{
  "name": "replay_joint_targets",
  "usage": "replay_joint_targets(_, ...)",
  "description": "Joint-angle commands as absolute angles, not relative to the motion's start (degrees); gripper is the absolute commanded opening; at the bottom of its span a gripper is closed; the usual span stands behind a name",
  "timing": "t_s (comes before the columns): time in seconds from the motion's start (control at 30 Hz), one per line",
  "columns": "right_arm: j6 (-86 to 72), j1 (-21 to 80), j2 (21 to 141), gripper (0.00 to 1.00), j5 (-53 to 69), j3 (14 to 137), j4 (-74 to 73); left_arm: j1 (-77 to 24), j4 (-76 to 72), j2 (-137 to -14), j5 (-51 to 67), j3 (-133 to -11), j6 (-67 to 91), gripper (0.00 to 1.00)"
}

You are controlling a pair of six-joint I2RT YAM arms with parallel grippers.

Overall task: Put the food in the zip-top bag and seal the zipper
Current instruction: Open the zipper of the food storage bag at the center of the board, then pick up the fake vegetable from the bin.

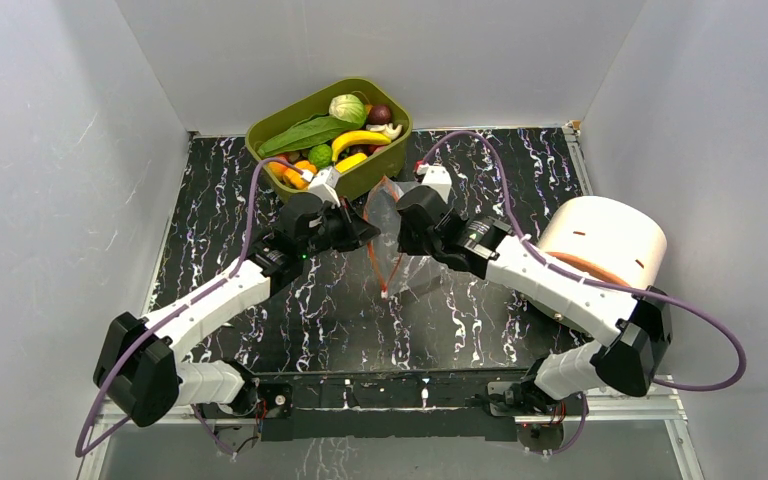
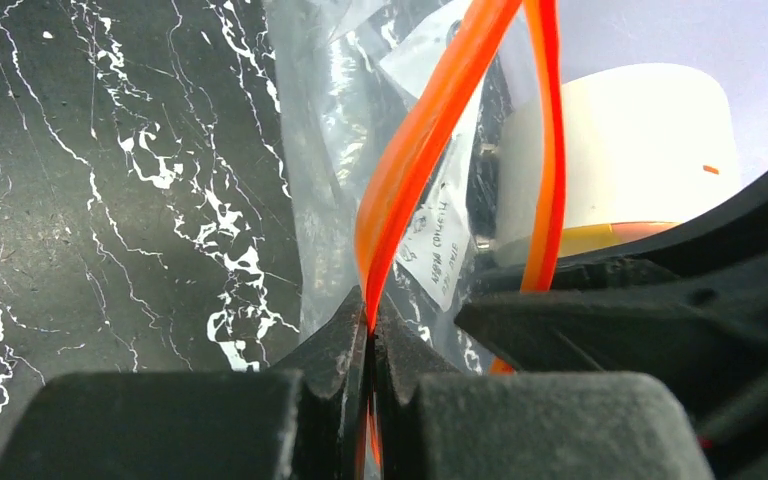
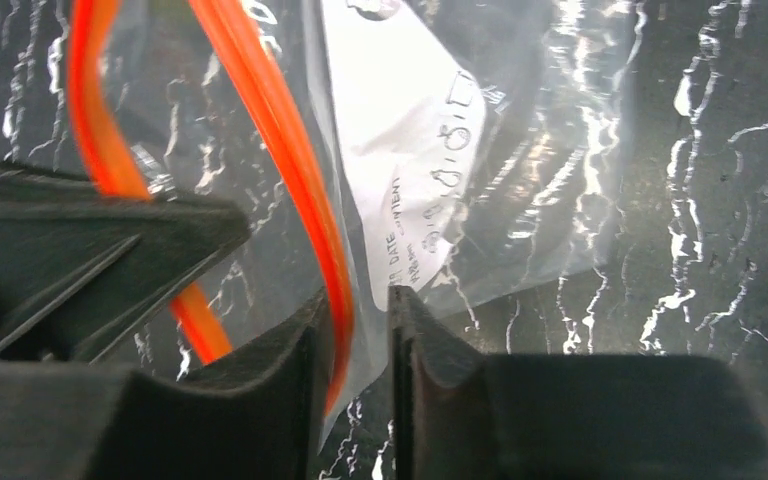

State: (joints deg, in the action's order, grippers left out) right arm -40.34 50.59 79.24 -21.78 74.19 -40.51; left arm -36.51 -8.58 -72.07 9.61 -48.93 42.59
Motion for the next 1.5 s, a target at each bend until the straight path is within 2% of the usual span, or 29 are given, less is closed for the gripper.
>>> replay_joint_targets(0.0,-37.5,50.6,79.2,0.16,-31.3,78.2,-43.0,-36.5,-9.3,-68.7,7.9,-49.2,42.8,0.00)
replay_joint_targets(0.1,-36.0,50.5,77.6,0.00,-39.0,82.9,-49.5,-36.5,-4.4,-69.2,4.7,-50.5,37.4,0.00)
replay_joint_targets(0.33,-35.7,50.5,71.2,0.00,-42.3,85.0,-53.0,-36.4,5.9,-70.6,-1.5,-53.8,31.1,0.00)
replay_joint_targets(0.5,-35.9,50.5,71.1,0.00,-37.6,80.2,-49.7,-36.4,5.3,-68.5,1.7,-54.2,32.6,0.00)
replay_joint_targets(0.57,-35.3,50.5,69.6,0.00,-36.6,77.4,-45.8,-36.4,4.3,-68.3,4.0,-54.4,33.4,0.03)
replay_joint_targets(0.77,-32.6,50.5,68.9,0.00,-35.9,75.1,-41.2,-36.3,1.3,-67.5,6.6,-53.9,34.7,0.31)
replay_joint_targets(0.97,-29.3,50.2,70.6,0.00,-38.7,75.0,-41.1,-36.4,-1.4,-67.4,6.6,-54.9,31.7,0.64)
replay_joint_targets(1.17,-26.3,48.2,72.4,0.00,-40.7,78.9,-45.1,-36.4,5.3,-69.6,2.8,-62.4,25.2,0.81)
replay_joint_targets(1.23,-25.1,47.1,72.2,0.00,-40.6,79.8,-45.3,-36.2,7.8,-71.1,1.0,-64.6,22.9,0.94)
replay_joint_targets(1.27,-24.5,46.6,72.1,0.00,-40.7,80.1,-45.3,-36.0,8.9,-72.0,0.8,-65.7,21.8,0.98)
replay_joint_targets(1.47,-20.6,41.4,71.6,0.00,-37.0,81.0,-44.4,-33.9,11.4,-75.8,3.3,-70.8,15.0,0.98)
